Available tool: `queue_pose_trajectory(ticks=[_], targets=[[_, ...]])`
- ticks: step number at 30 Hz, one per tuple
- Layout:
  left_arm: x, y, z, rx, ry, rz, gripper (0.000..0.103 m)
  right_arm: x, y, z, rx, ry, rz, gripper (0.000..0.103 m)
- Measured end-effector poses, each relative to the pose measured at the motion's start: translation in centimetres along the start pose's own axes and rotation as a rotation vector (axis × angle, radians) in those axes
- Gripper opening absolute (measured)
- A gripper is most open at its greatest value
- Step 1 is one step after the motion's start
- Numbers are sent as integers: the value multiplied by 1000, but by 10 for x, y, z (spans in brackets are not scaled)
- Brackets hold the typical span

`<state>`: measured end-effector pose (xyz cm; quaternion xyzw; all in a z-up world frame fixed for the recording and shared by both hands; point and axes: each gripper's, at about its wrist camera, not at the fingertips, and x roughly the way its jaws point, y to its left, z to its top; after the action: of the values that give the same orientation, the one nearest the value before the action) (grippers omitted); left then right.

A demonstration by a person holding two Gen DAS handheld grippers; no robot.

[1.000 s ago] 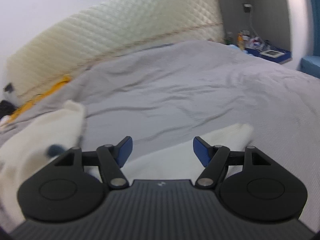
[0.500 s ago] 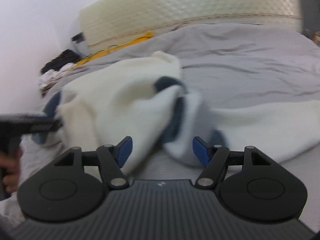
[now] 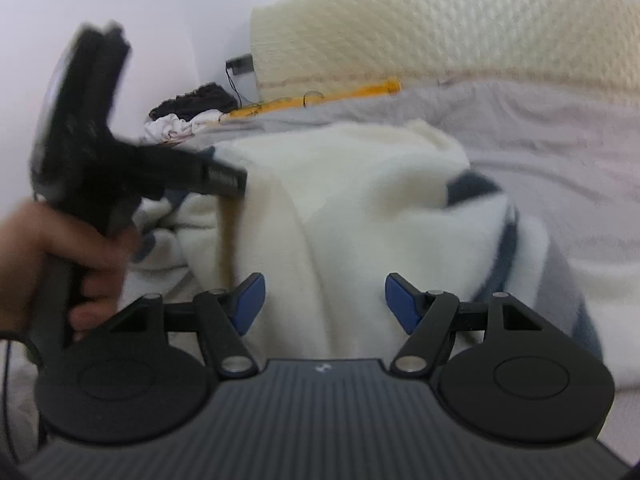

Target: Fold large clothes

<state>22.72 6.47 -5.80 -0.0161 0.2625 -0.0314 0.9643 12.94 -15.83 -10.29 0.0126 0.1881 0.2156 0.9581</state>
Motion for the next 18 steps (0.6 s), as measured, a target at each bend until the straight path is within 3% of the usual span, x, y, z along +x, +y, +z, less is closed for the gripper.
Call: queue_pose_trajectory(ticks=[3, 7, 12, 18], targets=[[-25, 13, 8, -77, -70, -49, 8, -2, 7, 8, -30, -47, 30, 69], [-45, 31, 10, -139, -122, -116, 8, 5, 26, 6, -90, -32, 46, 68], [-59, 45, 7, -208, -148, -141, 8, 20, 50, -4, -254, 5, -134, 68], [-75, 52, -3, -232, -196, -124, 8, -11, 18, 21, -84, -175, -259, 68]])
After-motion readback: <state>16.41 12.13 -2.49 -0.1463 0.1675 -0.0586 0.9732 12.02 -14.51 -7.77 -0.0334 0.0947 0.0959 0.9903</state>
